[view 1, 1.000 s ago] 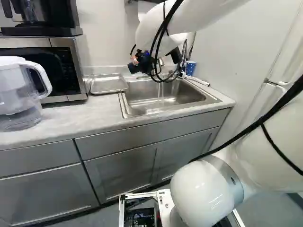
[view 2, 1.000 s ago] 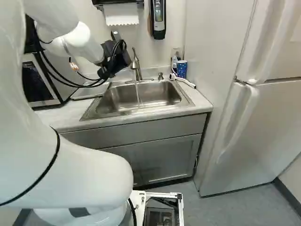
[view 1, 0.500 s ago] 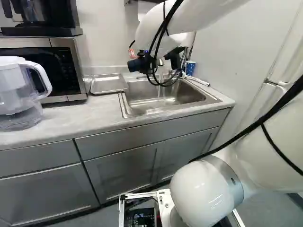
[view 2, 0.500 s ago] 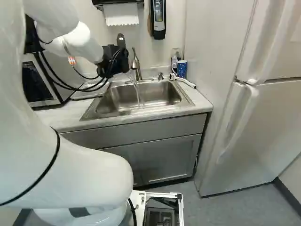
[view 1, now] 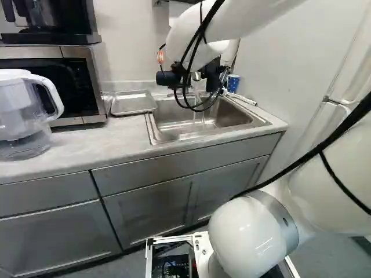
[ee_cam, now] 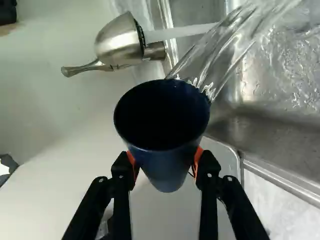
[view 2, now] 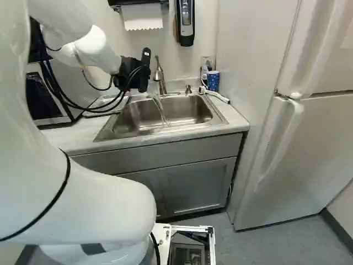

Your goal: Rinse the cup and place it in the tray

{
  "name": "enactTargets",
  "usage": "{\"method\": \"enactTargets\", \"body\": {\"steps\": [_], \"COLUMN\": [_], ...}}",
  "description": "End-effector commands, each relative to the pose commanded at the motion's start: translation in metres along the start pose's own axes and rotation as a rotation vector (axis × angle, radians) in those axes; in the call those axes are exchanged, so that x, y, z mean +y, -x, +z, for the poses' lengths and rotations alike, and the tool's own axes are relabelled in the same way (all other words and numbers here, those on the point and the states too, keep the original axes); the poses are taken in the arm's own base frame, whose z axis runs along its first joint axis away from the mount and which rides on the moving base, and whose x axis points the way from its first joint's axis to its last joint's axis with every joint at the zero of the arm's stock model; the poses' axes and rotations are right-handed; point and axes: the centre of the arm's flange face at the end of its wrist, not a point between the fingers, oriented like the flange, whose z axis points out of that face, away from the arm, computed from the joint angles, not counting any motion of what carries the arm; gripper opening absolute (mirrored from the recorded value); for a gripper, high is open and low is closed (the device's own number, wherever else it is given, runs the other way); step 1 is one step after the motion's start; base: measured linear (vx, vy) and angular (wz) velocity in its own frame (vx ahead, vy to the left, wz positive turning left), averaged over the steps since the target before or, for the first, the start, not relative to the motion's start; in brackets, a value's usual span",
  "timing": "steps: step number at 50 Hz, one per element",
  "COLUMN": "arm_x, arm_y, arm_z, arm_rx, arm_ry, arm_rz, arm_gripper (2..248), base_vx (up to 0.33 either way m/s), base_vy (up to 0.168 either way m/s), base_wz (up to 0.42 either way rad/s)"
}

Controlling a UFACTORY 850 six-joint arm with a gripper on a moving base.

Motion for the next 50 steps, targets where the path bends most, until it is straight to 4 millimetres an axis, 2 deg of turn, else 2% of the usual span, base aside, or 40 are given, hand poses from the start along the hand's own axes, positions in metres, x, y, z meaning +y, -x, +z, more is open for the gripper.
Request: {"method": "enactTargets", "body": {"steps": [37, 50], "arm_x": [0.0, 0.0], "arm_y": [0.0, 0.0], "arm_z": [0.0, 0.0], "arm_rx": [0.0, 0.0], "arm_ry": [0.0, 0.0], "arm_rz": [0.389, 0.389], "arm_gripper": [123, 123], "base_vx": [0.0, 0.0], "base_vy": [0.0, 0.0], "base_wz": [0.0, 0.0]}}
